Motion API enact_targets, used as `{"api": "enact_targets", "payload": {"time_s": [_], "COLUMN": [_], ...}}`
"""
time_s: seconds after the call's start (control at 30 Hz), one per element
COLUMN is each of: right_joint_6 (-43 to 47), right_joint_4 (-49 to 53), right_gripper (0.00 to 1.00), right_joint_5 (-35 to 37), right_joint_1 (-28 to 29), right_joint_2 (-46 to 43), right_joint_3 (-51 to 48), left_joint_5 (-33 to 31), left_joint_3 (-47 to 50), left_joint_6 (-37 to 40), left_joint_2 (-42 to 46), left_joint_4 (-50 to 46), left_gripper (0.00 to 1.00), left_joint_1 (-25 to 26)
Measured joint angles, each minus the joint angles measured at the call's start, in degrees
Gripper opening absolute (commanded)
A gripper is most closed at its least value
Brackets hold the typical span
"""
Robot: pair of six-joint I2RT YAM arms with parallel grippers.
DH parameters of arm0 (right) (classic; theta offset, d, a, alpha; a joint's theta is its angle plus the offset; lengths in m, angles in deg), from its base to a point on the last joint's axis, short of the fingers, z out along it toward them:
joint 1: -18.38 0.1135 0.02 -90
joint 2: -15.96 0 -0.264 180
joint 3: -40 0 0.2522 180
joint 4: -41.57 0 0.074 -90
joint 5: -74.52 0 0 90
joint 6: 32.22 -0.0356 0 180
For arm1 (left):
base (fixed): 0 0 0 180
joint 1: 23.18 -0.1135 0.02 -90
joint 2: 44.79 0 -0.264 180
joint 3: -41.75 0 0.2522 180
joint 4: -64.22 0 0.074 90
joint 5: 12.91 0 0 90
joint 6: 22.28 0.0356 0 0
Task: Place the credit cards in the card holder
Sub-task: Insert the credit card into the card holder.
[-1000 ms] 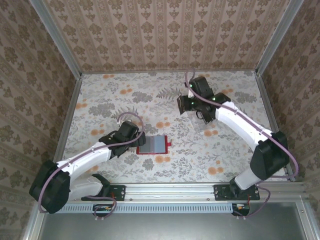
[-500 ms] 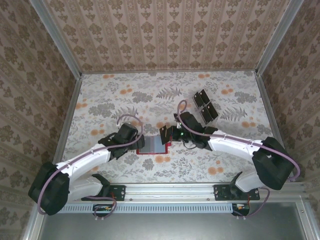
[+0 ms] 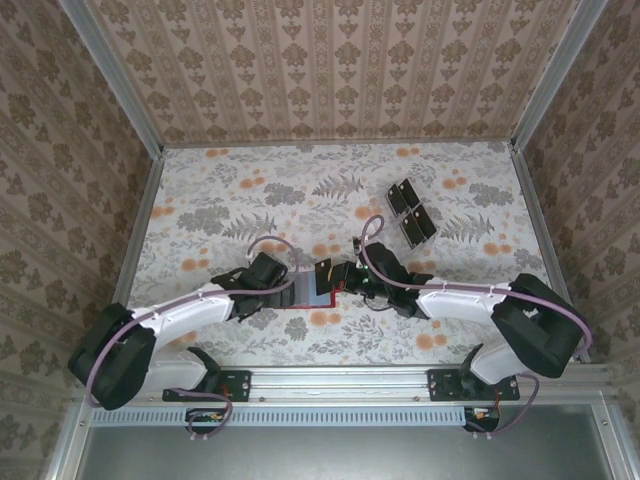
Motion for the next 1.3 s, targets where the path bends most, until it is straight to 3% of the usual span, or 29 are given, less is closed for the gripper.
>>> {"api": "enact_targets", "payload": {"time_s": [0.5, 1.3], "right_joint_6": [-2.0, -4.6], "right_joint_4": [-10.1, -32.7], "right_gripper": [0.00, 0.00], "right_joint_5": [-1.3, -2.1], "right_joint_1": [0.3, 3.0], "right_joint_2": [7.0, 17.7], "right_joint_3": [-2.2, -5.7], "left_joint_5": [-3.9, -4.7], "left_joint_3": [-0.5, 0.0], "left_joint_6": [-3.6, -6.2], "left_joint_2": [-0.3, 0.0], "left_joint_4": [-3.2, -3.4], "left_gripper": [1.00, 1.00], "left_joint_1": [1.2, 1.9]}}
